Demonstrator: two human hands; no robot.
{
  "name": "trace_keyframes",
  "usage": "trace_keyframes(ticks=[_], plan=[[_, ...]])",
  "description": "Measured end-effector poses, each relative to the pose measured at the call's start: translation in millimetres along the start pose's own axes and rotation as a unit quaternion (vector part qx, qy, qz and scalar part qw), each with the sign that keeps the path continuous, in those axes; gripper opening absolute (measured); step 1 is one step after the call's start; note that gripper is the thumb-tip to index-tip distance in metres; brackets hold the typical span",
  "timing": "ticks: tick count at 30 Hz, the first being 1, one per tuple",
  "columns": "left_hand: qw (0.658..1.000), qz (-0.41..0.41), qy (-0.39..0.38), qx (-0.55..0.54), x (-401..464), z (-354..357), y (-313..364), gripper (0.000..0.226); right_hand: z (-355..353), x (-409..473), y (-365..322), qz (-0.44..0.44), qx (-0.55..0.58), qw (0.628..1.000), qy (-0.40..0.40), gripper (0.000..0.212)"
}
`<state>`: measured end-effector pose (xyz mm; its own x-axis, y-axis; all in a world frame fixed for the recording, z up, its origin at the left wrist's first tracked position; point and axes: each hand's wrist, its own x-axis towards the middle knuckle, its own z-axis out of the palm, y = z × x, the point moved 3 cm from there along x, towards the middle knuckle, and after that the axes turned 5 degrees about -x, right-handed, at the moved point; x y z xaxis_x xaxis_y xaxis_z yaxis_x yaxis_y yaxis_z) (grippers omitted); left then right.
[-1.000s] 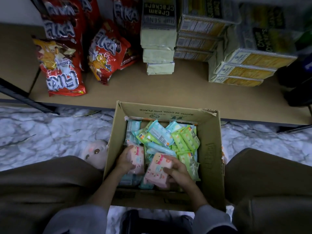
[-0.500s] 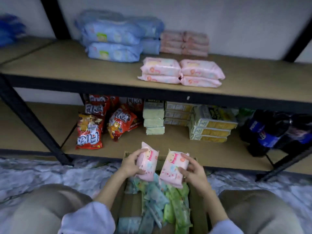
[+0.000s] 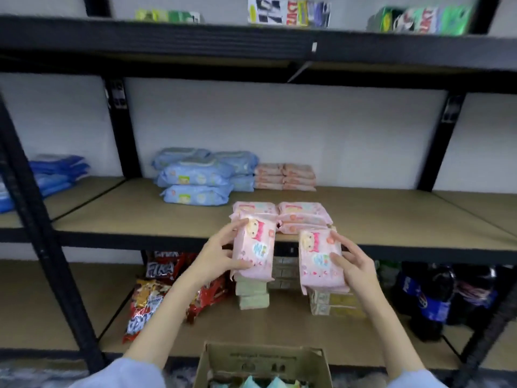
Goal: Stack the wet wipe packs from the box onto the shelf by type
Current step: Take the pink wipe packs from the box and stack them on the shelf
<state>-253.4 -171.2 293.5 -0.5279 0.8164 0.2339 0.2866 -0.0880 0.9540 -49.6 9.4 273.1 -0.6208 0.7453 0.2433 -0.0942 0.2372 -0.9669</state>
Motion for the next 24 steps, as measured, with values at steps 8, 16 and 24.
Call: trace_keyframes(ticks=[8,16,24], plan=[[0.996,0.046,0.075,-0.023,70.3,-11.8,53.8,0.080,-10.6,83.2,-60.7,-0.072,-0.071,0.995,0.004,0.023],[0.992,-0.002,0.121,-0.029,137.1,-10.7,38.0,0.084,-0.8,166.3,-75.4,-0.046,-0.235,0.970,-0.037,0.023],[0.990,-0.055,0.122,0.041,145.7,-8.4,4.1,0.066,1.8,191.4,-53.4,-0.003,-0.310,0.951,-0.023,0.021]])
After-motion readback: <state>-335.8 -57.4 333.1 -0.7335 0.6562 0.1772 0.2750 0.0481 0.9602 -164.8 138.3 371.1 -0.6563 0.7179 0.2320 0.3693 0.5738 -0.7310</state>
